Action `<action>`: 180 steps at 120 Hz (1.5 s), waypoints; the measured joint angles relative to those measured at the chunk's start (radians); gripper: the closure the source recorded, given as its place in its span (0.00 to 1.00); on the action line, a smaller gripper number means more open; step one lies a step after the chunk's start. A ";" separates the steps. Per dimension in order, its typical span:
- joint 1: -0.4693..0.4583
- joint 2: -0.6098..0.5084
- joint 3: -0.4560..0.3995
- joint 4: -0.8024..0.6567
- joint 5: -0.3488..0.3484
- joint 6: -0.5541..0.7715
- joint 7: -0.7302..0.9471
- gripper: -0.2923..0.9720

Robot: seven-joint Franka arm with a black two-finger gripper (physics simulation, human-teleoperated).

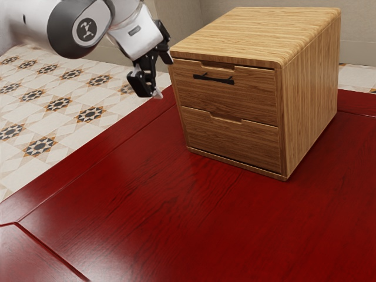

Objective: Pull the drawer handle with one arm to open the drawer

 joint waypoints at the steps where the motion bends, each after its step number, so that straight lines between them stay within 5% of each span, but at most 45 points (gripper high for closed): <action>1: -0.001 0.001 -0.004 0.000 0.005 0.001 0.003 0.25; 33: -0.028 0.092 -0.023 0.057 0.079 0.043 0.092 0.25; 123: -0.059 0.223 -0.019 0.126 0.089 0.187 0.204 0.26; 180: -0.055 0.239 -0.015 0.123 0.089 0.328 0.229 0.57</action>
